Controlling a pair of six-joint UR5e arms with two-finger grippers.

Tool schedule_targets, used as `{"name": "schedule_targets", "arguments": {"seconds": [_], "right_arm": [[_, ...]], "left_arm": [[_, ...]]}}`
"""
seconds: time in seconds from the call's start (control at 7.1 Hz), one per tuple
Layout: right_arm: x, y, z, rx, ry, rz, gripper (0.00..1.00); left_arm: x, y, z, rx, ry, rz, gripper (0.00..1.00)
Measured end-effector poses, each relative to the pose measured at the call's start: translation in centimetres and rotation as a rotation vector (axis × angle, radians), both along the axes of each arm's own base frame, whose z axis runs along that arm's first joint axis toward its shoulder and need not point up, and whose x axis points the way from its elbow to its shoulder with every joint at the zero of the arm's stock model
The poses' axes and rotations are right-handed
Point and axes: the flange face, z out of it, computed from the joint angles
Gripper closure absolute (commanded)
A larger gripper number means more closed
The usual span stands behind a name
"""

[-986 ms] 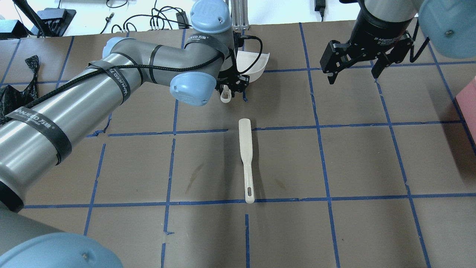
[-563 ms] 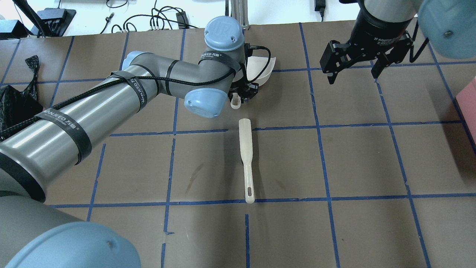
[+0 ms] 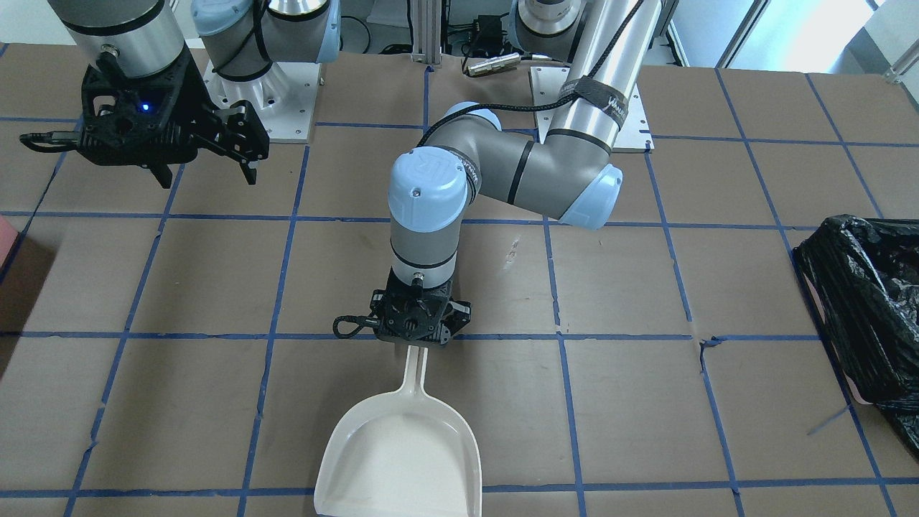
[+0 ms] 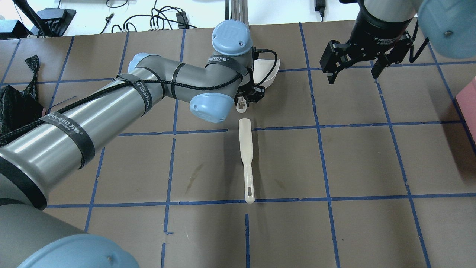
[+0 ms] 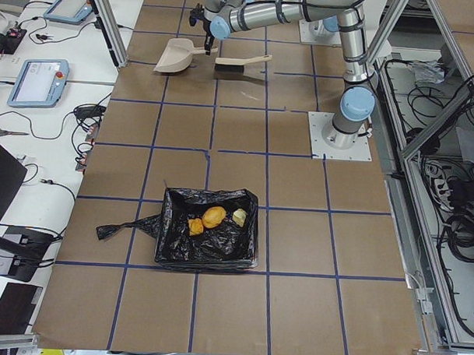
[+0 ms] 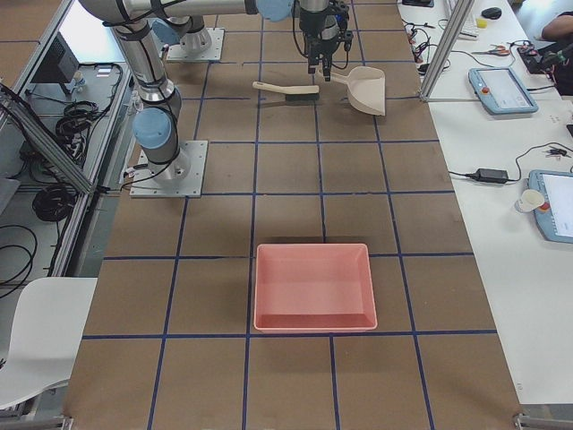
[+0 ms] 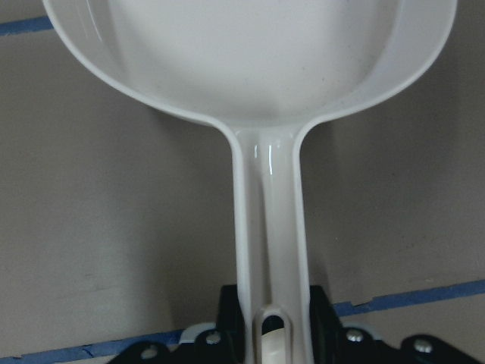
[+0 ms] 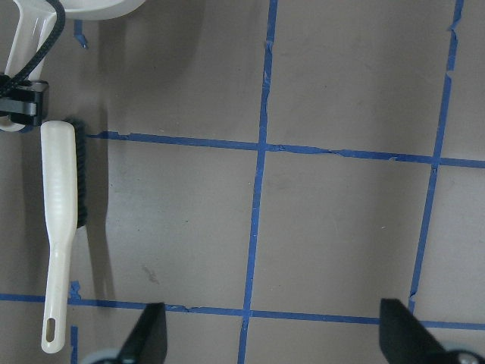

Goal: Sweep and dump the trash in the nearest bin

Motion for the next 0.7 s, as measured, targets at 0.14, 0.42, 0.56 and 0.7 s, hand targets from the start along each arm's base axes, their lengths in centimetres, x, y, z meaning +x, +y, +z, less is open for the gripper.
{"name": "schedule_targets", "arguments": {"seconds": [0.14, 0.42, 0.56, 0.7], "right_arm": [[0.0, 0.01, -0.01, 0.001, 0.0, 0.0, 0.0], [0.0, 0.01, 0.0, 0.0, 0.0, 0.0, 0.0], [0.0, 0.01, -0.01, 0.001, 0.0, 0.0, 0.0], [0.0, 0.0, -0.01, 0.001, 0.0, 0.0, 0.0]], "left_arm": [[0.1, 0.39, -0.35, 0.008, -0.003, -0.005, 0.78], [0.36, 1.09, -1.1, 0.022, -0.01, -0.009, 0.21], [0.4, 1.21, -1.15, 0.024, -0.011, -0.012, 0.1], [0.51, 1.0, -0.68, 0.017, -0.007, -0.011, 0.03]]}}
